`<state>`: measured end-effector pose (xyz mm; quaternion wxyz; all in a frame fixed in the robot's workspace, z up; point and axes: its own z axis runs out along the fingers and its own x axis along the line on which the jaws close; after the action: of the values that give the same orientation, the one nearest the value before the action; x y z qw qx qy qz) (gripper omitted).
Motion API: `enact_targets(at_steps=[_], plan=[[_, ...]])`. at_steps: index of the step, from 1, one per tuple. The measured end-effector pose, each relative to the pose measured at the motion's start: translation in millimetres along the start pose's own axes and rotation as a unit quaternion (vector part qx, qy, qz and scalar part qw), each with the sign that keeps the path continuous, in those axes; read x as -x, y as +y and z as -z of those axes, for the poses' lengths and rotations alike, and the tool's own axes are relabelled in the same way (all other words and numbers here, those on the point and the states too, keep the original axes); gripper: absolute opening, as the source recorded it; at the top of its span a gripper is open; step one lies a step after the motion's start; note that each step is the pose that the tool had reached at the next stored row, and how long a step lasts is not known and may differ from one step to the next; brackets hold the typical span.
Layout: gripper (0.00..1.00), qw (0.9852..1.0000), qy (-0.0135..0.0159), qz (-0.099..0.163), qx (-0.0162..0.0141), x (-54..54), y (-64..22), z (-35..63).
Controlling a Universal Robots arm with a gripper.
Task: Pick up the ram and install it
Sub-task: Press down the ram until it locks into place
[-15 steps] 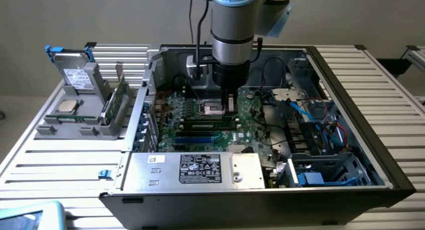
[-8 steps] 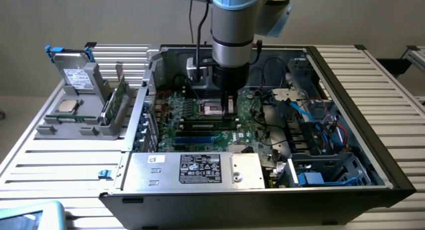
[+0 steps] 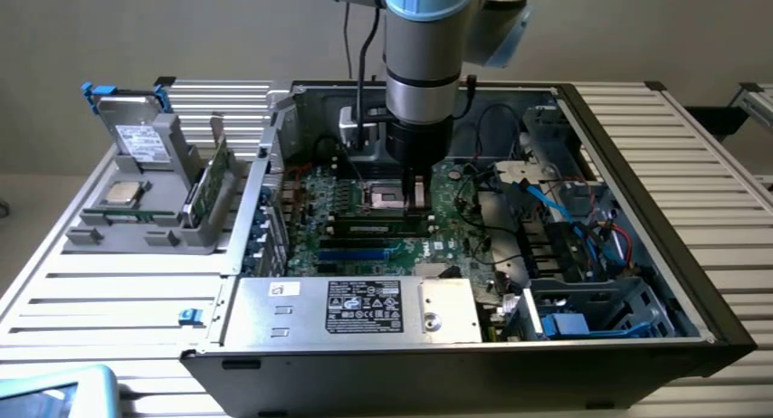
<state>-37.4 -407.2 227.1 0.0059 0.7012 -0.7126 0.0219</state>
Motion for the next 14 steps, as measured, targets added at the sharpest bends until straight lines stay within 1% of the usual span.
enact_targets(at_steps=[3,4,5,7,9,11,14], plan=[[0.11,1.0000,-0.0002,0.000,-0.0001,0.0,0.1,0.4],[0.11,1.0000,-0.0006,0.000,-0.0002,0.0,0.6,2.4],[0.11,1.0000,-0.0002,0.000,0.0001,-0.1,1.2,5.5],[0.11,1.0000,-0.0002,0.000,0.0001,-0.4,4.9,10.1],[0.11,1.0000,-0.0002,0.000,0.0001,-0.6,12.1,11.4],[0.11,1.0000,-0.0001,0.000,0.0002,-0.8,21.0,11.8],[0.11,1.0000,-0.0001,0.000,-0.0007,-1.0,34.2,12.0]])
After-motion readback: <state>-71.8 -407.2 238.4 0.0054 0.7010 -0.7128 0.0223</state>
